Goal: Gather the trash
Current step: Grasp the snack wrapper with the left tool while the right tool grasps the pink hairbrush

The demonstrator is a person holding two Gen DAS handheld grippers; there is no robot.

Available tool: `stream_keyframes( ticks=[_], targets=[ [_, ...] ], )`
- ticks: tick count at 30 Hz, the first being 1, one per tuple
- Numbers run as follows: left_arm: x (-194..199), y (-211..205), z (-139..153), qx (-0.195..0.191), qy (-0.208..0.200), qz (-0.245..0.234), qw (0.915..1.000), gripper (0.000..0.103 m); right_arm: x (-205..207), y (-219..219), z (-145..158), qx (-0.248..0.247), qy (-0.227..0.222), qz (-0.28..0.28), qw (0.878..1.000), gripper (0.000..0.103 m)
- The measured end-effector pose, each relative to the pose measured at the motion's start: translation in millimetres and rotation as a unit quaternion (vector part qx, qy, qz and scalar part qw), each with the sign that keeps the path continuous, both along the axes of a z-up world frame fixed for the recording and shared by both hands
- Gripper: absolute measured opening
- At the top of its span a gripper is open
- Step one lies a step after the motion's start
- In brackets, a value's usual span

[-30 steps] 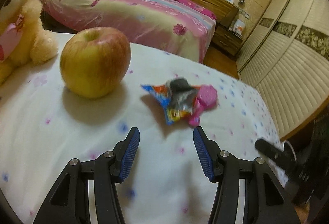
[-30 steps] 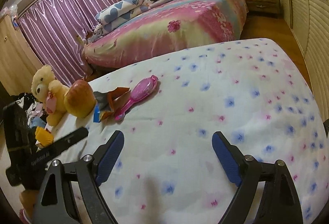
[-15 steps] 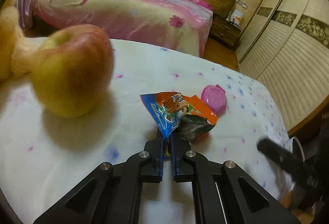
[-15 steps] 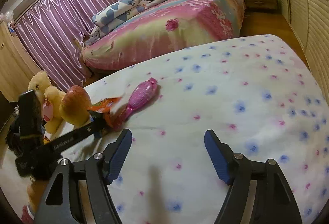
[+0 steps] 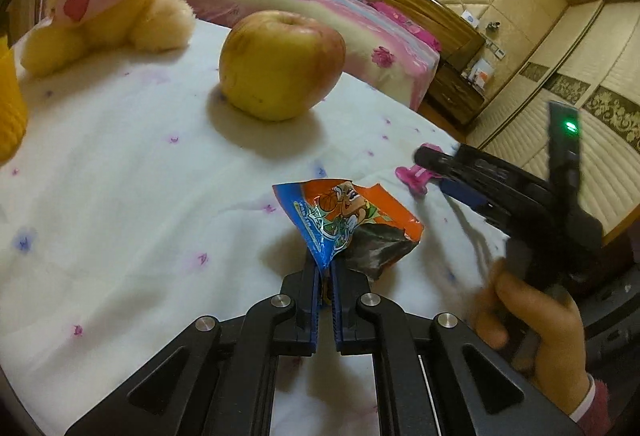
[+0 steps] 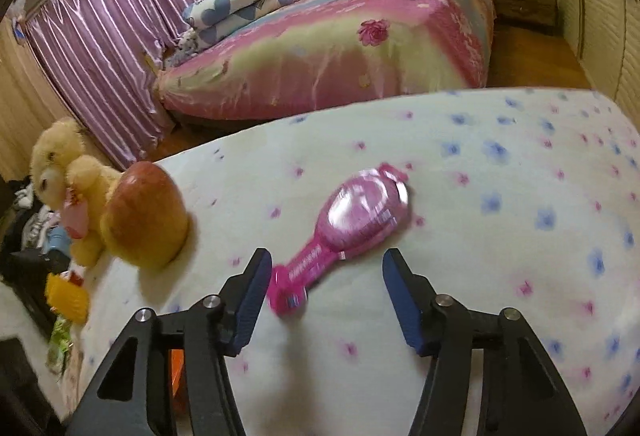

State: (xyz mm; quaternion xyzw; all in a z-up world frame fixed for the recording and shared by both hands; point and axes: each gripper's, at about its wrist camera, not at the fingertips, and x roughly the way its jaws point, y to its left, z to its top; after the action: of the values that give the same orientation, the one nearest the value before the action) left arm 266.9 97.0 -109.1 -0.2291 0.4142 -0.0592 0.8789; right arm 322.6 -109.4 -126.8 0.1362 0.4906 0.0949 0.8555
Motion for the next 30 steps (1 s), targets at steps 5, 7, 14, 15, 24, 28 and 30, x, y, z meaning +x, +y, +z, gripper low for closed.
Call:
stream_keyframes(
  ticks=[5,7,14,15,24,28,30],
  targets=[
    [-8,-4,1,0.019,-0.007,-0.007,0.9998,0.004,8,8,-4,-0.032,0.002,0.014,0.999,0.017],
    [-14,-2,3,0.025,-0.009,-0.011,0.9996,0.004,3,1,-3,-0.019,0.003,0.019,1.000,0.011],
    [-17,-9,6,0.037,-0.010,-0.033,0.9987,0.004,-48,-37,19,0.011,-0.005,0.045,0.999,0.004],
    [-17,-13,7,0.043,-0.012,-0.038,0.9983,0.004,-60,-46,23,0.016,-0.004,0.049,0.999,0.004],
    [-36,-58,12,0.024,-0.009,-0.085,0.9960,0.004,-138,-104,38,0.004,-0.001,0.049,0.999,0.004],
    [-39,-78,13,0.032,-0.010,-0.099,0.9945,0.004,-152,-112,35,-0.018,-0.004,0.038,0.999,0.005],
    [-39,-84,12,0.036,-0.007,-0.102,0.9942,0.004,-152,-114,31,-0.014,-0.001,0.032,0.999,0.010]
  ],
)
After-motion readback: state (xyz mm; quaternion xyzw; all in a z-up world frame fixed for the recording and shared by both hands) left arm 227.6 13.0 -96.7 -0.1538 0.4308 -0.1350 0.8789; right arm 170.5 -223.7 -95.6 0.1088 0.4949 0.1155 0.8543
